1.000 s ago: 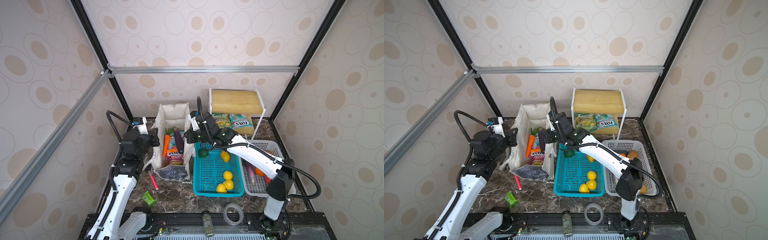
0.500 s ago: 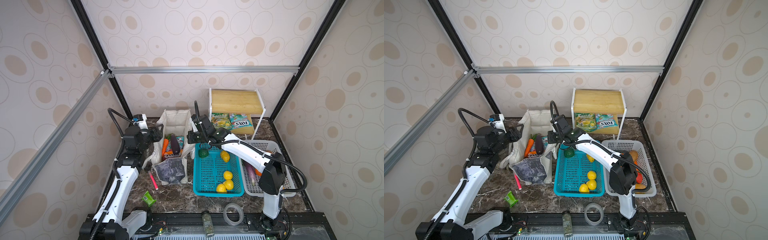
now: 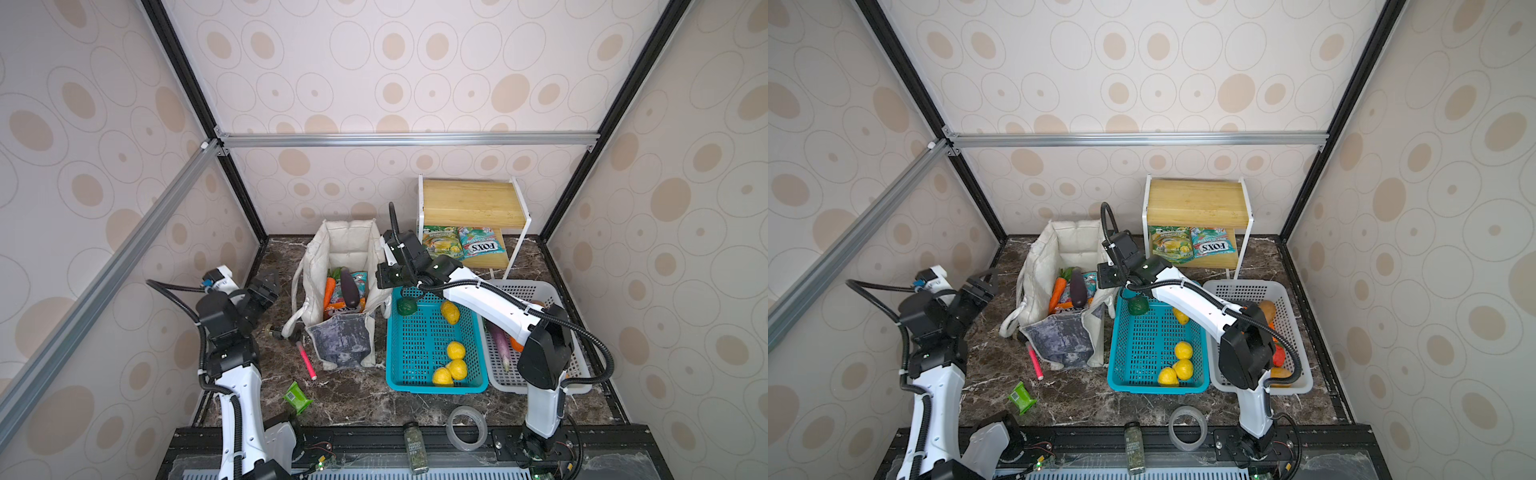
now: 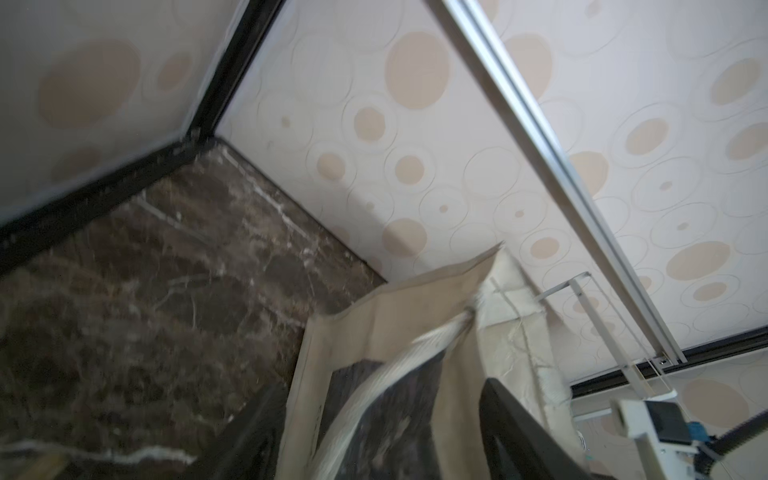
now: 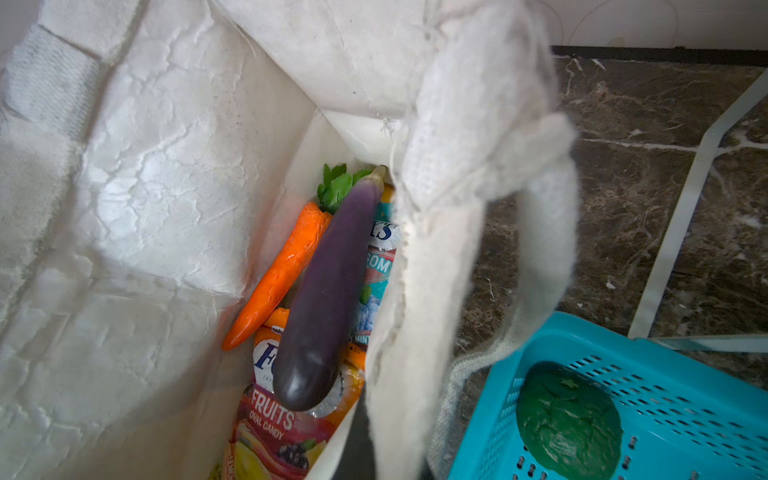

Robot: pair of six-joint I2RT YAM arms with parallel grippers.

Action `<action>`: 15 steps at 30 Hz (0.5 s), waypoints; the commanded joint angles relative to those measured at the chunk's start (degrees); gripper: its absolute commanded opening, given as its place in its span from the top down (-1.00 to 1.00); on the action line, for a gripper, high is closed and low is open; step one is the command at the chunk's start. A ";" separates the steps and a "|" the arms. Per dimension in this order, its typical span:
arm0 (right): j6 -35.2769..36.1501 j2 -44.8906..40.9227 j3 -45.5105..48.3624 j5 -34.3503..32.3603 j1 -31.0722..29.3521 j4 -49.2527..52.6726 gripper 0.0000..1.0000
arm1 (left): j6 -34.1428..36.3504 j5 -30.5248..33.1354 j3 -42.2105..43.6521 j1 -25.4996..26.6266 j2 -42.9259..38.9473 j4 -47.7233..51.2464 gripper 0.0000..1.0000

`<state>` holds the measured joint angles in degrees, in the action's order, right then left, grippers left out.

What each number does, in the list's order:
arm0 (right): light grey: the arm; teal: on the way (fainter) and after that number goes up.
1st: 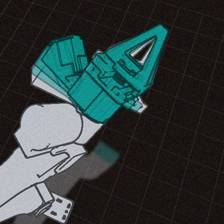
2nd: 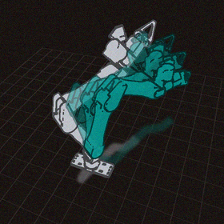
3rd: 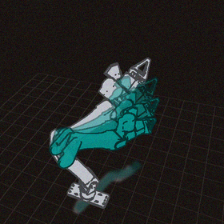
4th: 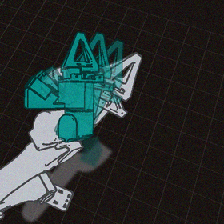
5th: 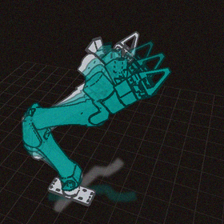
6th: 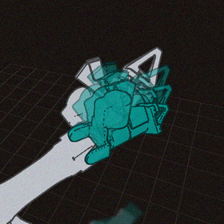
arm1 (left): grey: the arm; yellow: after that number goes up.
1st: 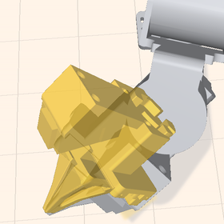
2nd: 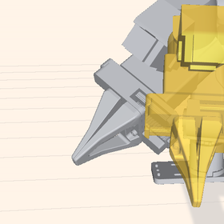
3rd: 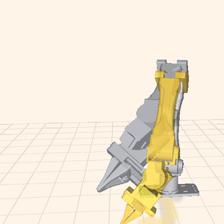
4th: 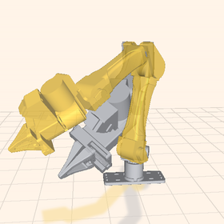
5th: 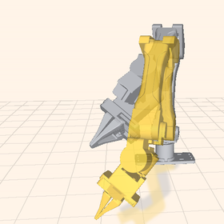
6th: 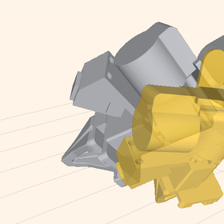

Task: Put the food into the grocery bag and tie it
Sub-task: 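Move the left gripper to the tote handle nearest it and grasp it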

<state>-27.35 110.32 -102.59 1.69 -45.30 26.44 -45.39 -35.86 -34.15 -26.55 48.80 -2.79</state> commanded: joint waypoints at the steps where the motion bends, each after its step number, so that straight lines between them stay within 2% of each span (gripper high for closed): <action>1: 1.18 -2.69 2.24 0.41 0.32 -0.60 0.90 | 0.59 -3.25 2.12 0.02 -3.14 -1.64 -0.51; 5: 1.74 -2.76 2.83 0.76 0.39 -1.00 0.90 | -2.22 -7.42 7.56 0.05 -3.60 -6.29 -0.51; 7: 1.94 -2.63 2.83 1.01 0.44 -0.89 0.89 | -3.42 -7.55 9.07 0.51 -4.33 -7.45 -0.51; 11: 1.81 -2.57 3.30 1.03 0.48 -1.67 0.89 | -10.87 -10.13 13.57 2.93 -2.04 -17.74 -0.47; 13: 1.60 -2.57 3.61 1.20 0.60 -2.23 0.90 | -10.74 -8.89 13.79 5.07 -0.78 -18.38 -0.43; 15: 1.51 -2.56 3.74 1.32 0.65 -2.31 0.90 | -12.83 -8.52 14.72 6.62 0.26 -22.08 -0.31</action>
<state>-26.06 109.58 -99.72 2.61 -44.93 24.49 -53.98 -43.24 -19.77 -21.61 48.40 -16.32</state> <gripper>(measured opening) 0.054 0.663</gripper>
